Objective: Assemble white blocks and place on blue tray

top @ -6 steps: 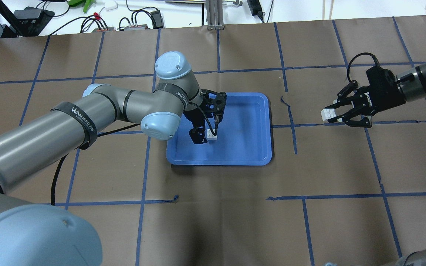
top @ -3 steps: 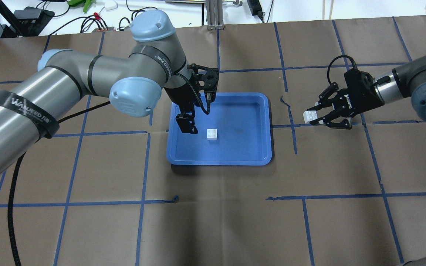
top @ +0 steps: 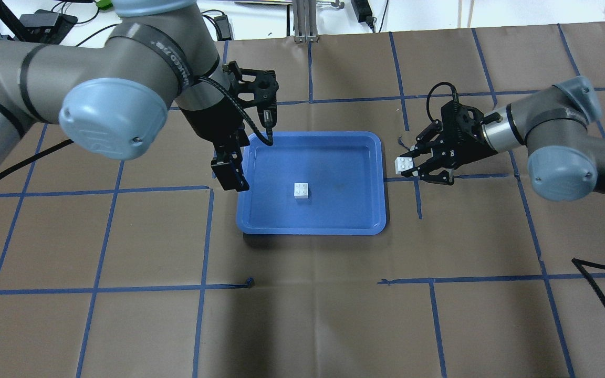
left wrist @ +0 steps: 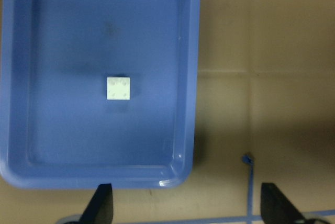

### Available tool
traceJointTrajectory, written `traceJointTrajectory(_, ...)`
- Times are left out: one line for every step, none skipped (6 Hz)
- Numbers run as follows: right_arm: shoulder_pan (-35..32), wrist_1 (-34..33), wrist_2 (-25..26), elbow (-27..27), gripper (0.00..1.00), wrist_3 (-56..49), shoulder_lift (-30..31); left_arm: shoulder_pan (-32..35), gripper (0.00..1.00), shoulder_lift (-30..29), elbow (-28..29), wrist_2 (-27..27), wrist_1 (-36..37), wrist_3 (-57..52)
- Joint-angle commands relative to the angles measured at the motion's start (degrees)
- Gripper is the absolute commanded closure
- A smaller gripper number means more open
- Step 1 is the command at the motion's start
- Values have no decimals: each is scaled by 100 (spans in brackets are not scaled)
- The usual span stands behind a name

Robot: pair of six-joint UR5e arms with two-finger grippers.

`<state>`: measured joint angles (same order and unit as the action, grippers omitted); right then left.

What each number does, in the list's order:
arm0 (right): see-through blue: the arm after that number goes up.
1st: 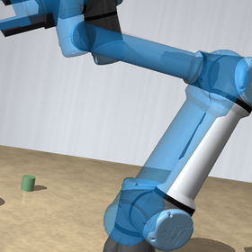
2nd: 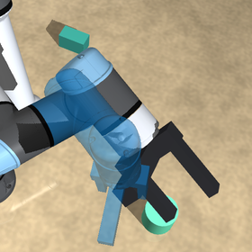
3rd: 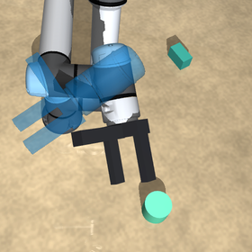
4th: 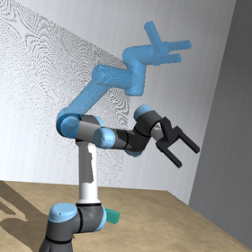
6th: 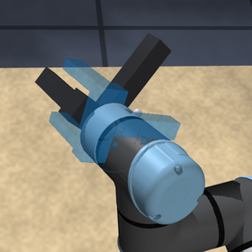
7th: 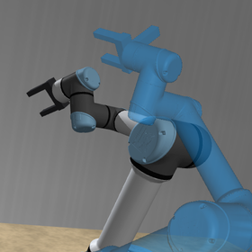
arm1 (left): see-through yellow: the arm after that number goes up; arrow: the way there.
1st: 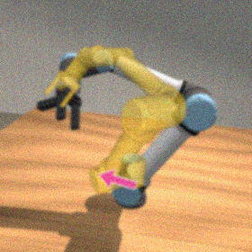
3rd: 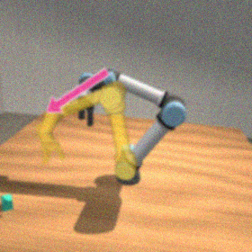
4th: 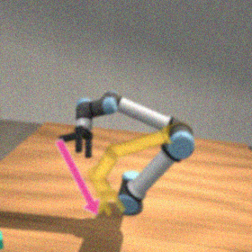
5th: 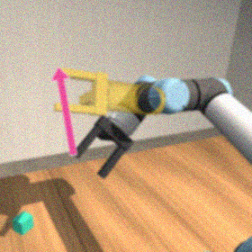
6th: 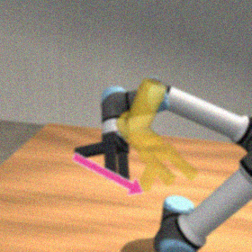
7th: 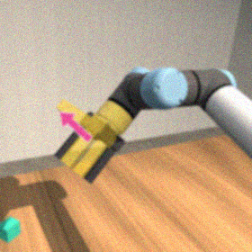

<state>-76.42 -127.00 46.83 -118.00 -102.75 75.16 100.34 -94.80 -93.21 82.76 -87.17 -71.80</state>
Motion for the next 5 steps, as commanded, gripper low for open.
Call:
traceJointTrajectory(-932, -1698, 28, -267, 86, 2013, -123, -173, 1, 442, -126, 431, -221, 1134)
traceJointTrajectory(-1319, -2184, 63, -285, 86, 2283, -350, -182, 1, 558, -40, 617, -170, 2308)
traceJointTrajectory(-1593, -2528, 72, -285, 86, 2320, -544, -182, 1, 585, -4, 958, 14, 3181)
traceJointTrajectory(-1648, -2688, 72, -303, 86, 2321, -677, -182, 1, 594, -21, 1014, 398, 4373)
traceJointTrajectory(-1648, -2837, 89, -303, 86, 2260, -826, -182, 1, 594, -13, 1014, 420, 5316)
